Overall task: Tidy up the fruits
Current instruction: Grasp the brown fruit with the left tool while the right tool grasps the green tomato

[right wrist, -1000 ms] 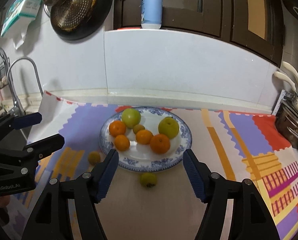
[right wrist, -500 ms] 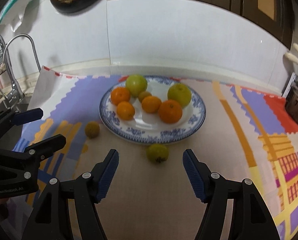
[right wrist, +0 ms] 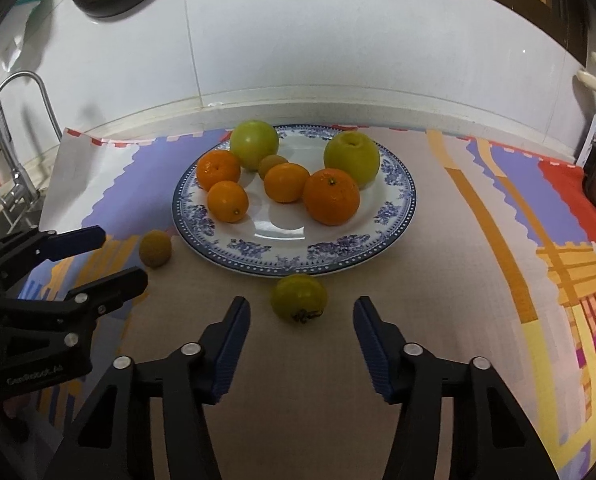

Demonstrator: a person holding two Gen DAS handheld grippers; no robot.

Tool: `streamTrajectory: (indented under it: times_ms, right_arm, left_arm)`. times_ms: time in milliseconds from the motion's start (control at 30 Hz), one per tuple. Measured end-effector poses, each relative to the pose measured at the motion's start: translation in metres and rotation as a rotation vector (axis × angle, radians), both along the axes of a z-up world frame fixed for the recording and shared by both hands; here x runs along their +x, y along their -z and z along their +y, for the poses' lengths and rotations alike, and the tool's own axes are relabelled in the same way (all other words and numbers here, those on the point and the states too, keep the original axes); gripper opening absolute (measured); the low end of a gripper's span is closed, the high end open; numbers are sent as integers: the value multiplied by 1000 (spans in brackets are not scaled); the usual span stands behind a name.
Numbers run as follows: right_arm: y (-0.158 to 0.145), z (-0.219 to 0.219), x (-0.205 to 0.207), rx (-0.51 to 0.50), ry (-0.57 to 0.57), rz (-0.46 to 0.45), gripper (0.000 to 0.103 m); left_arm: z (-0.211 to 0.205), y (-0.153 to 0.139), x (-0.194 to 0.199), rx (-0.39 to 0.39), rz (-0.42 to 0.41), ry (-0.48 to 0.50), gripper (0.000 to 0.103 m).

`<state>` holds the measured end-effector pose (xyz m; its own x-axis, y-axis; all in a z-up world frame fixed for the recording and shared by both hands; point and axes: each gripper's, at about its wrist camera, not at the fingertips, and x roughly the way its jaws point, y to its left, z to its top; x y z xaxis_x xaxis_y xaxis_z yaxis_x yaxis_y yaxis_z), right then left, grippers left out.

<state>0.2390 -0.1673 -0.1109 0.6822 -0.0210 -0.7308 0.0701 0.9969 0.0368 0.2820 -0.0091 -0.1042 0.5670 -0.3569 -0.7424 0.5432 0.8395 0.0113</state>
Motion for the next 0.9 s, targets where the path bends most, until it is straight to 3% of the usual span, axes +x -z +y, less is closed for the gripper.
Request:
streamTrajectory:
  times_ms: [367,433,900]
  right_arm:
    - [6,-2,10,25,-19,14,36]
    - [6,-2,11,24,-25,15,31]
    - [-2,0,2,16,-41,-4,31]
  left_arm:
    - [-10,11,13,-2,51,-13,27]
    - [-10,10,14,-6,55,-15,26]
    - [-7,-6,-4,-29,32,-45,26]
